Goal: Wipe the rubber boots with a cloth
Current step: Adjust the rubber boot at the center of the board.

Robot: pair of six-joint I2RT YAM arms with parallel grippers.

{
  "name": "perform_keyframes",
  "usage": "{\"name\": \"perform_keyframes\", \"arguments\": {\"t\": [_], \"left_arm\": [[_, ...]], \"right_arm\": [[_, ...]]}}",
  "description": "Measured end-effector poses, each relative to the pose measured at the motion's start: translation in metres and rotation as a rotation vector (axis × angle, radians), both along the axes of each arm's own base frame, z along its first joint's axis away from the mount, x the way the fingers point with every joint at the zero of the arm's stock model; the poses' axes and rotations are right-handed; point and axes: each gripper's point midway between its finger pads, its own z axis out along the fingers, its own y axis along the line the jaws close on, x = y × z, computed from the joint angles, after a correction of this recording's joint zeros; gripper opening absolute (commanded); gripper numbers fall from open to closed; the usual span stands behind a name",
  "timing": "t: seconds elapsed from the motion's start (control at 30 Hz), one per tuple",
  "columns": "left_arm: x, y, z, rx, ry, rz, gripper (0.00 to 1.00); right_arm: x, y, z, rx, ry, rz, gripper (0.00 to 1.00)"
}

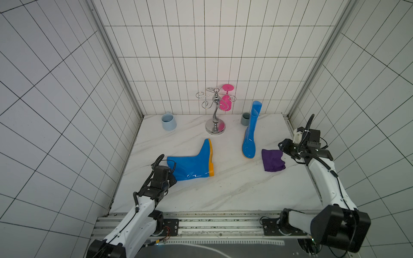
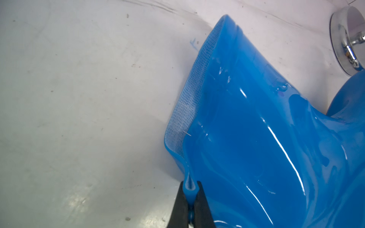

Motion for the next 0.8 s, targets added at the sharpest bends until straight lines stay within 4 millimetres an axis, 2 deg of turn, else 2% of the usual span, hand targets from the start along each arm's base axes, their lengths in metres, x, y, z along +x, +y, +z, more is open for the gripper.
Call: {"name": "perform_keyframes", "arguments": {"t": [0.13, 0.3, 0.5, 0.67, 0.8], "left_arm": [[0.005, -0.008, -0.006, -0.006, 0.015, -0.053, 0.00], [0.016, -0.017, -0.010, -0.008, 0.039, -0.108, 0.00], [0.031, -0.030, 0.000, -0.034, -0.031, -0.176, 0.00], [0.038, -0.040, 0.000, -0.048, -0.045, -0.235, 0.00], [0.043, -0.048, -0.001, -0.061, -0.048, -0.285, 0.18]], "right_arm": [[0.003, 0.011, -0.015, -0.007, 0.045, 0.027, 0.47], [0.003, 0.022, -0.044, -0.026, 0.131, 0.054, 0.50], [0.004, 0.019, -0.073, -0.069, 0.219, 0.034, 0.52], [0.006, 0.012, -0.102, -0.102, 0.301, 0.004, 0.53], [0.005, 0.008, -0.128, -0.127, 0.379, -0.007, 0.55]]}}
